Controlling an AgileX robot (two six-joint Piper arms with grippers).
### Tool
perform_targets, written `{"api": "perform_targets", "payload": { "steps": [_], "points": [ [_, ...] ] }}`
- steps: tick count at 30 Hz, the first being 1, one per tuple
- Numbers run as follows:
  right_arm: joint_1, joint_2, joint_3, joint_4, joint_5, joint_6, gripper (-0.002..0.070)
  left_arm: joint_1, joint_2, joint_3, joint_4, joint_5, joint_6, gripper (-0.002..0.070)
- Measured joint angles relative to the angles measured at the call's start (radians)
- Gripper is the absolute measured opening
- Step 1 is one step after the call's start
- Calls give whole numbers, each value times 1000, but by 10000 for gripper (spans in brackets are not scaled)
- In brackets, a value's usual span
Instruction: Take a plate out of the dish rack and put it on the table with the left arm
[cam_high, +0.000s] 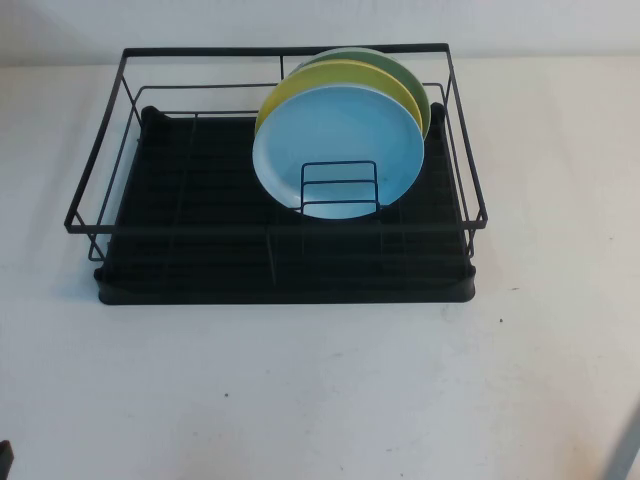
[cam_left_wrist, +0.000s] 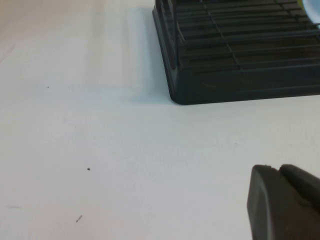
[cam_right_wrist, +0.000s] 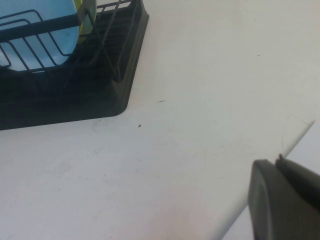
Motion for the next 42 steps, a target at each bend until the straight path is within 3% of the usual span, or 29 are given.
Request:
{"api": "perform_targets", "payload": {
  "steps": [26, 33, 42],
  "points": [
    [0, 0, 0, 0, 0, 0, -20, 0, 0, 0, 0, -3, -2, -4],
    [0, 0, 0, 0, 0, 0, -20, 0, 0, 0, -167, -141, -75, -4],
    [0, 0, 0, 0, 0, 0, -20, 0, 0, 0, -204, -218, -92, -4]
  ]
}}
